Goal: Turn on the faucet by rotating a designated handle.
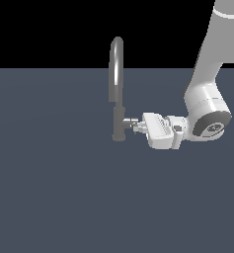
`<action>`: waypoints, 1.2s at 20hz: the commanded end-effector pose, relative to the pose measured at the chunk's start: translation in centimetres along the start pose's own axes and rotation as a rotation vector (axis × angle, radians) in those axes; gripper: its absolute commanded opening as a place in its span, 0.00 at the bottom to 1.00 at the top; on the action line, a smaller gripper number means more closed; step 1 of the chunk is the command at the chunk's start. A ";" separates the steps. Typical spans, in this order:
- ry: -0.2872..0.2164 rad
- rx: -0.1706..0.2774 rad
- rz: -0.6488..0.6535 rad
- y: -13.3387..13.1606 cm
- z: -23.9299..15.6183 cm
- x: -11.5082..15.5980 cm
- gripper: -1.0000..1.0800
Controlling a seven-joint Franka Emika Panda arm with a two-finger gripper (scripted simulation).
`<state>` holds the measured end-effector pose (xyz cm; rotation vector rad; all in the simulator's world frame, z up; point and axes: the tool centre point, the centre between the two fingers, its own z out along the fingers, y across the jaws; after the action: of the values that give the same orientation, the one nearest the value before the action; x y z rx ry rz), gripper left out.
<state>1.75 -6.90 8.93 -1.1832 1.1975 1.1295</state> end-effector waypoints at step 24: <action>0.005 0.008 0.040 -2.3 -0.1 6.2 0.00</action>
<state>4.33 -7.52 5.32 -1.1766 1.1972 1.1481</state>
